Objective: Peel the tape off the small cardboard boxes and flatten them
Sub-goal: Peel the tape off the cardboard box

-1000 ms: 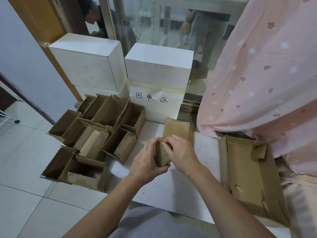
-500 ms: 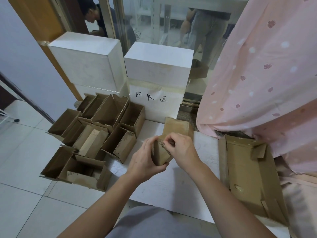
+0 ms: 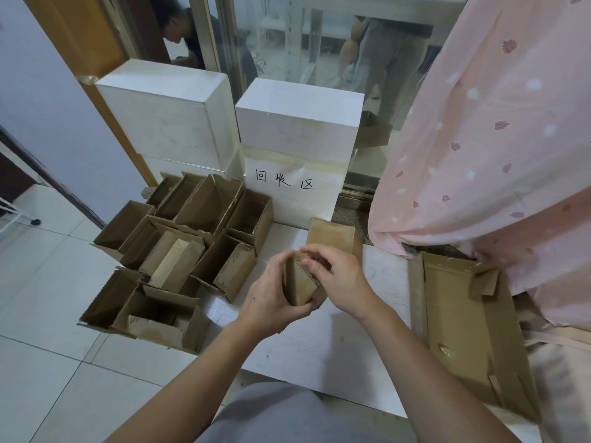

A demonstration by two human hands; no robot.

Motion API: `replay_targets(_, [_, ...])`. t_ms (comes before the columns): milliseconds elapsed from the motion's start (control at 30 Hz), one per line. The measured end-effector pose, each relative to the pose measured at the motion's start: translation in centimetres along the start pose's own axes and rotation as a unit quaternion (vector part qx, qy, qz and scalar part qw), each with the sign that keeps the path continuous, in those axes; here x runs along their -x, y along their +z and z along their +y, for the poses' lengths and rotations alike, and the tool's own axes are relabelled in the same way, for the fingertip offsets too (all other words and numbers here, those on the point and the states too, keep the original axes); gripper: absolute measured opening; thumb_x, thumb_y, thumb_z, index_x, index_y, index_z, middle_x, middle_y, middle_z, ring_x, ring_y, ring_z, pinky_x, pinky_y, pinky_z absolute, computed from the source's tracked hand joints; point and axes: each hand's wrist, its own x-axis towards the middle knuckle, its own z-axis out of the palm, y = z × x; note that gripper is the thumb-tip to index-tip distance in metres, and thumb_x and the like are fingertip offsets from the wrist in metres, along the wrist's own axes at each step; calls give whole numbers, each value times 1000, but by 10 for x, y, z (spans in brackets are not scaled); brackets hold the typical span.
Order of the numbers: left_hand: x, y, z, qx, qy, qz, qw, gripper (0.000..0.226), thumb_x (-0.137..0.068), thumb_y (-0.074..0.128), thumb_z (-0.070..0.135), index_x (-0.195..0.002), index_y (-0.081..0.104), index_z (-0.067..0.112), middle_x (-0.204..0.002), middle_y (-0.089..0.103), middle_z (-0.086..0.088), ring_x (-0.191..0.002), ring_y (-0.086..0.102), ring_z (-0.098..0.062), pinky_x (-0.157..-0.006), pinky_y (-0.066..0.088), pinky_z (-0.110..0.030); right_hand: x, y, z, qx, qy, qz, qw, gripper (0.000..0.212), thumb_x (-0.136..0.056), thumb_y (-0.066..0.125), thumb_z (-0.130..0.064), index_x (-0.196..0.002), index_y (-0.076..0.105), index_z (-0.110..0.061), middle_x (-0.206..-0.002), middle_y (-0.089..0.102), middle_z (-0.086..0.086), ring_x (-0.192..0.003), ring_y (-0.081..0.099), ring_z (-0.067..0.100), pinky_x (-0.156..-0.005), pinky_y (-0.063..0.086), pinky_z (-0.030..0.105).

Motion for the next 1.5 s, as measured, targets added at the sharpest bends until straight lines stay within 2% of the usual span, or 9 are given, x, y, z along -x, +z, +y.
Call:
replay_targets(100, [1, -1, -2, 0, -9, -7, 1000, 100, -66, 80, 63, -148, 30, 35, -133, 43, 22, -113, 46, 5, -97, 48, -27, 0, -8, 1, -75, 54, -45, 995, 31, -99, 61, -38, -129, 66, -29, -106, 74, -11, -100, 68, 3, -94, 53, 25])
replay_targets(233, [1, -2, -6, -36, 16, 2, 999, 101, -68, 81, 63, -149, 33, 30, -125, 40, 25, -110, 36, 7, -100, 41, -32, 1, -14, 6, -111, 52, -82, 989, 34, -101, 59, -7, -128, 67, -26, -111, 73, -10, -104, 67, 5, -94, 50, 24])
replay_targets(367, [3, -4, -3, -16, 51, -31, 998, 95, -70, 81, 61, -146, 27, 41, -125, 38, 40, -112, 44, 7, -100, 47, -32, 2, -18, 9, -65, 4, -154, 986, 57, -94, 66, 0, -125, 67, -48, -112, 59, -4, -104, 63, 14, -98, 52, 30])
replay_targets(567, [6, -2, -1, -17, 44, -45, 998, 100, -69, 82, 68, -146, 27, 38, -123, 43, 22, -109, 46, 2, -97, 47, -29, 2, -10, 11, -16, 5, -82, 996, 14, -92, 72, -11, -91, 75, -24, -101, 60, -6, -82, 64, 12, -85, 53, 33])
replay_targets(867, [4, 1, -5, -8, 41, -83, 996, 102, -72, 82, 58, -149, 19, 35, -132, 42, 11, -114, 52, -8, -94, 54, -33, 6, 1, 13, 28, 51, -6, 998, 20, -100, 57, -21, -84, 59, -33, -90, 67, -8, -89, 63, 15, -85, 54, 47])
replay_targets(967, [4, 4, -5, 13, 51, -105, 993, 99, -73, 81, 52, -148, 19, 35, -132, 38, 9, -114, 52, -8, -90, 53, -27, 7, 3, 12, 15, 34, -20, 999, 20, -98, 63, -15, -90, 68, -33, -87, 70, -10, -85, 67, 9, -82, 57, 38])
replay_targets(1100, [3, 3, -5, 24, 35, -112, 993, 91, -70, 80, 50, -144, 30, 36, -130, 32, 14, -111, 51, -3, -84, 49, -16, 6, -6, 11, 35, 7, -102, 994, 37, -98, 55, -6, -116, 73, -33, -108, 66, -19, -102, 61, 0, -93, 48, 20])
replay_targets(1367, [1, 4, -8, 20, 12, -125, 992, 90, -68, 83, 45, -143, 34, 38, -132, 35, 17, -116, 53, -5, -94, 55, -33, 4, -6, 20, 76, -8, -140, 987, 21, -89, 75, -16, -103, 79, -31, -109, 62, -11, -96, 63, 7, -90, 51, 26])
replay_targets(1500, [0, 3, -3, 52, 3, -122, 991, 84, -68, 83, 39, -138, 36, 41, -128, 35, 25, -103, 59, -6, -69, 53, -22, 2, -2, 19, 94, -21, -91, 991, 15, -92, 71, -14, -86, 75, -27, -99, 63, -8, -94, 62, 9, -87, 50, 30])
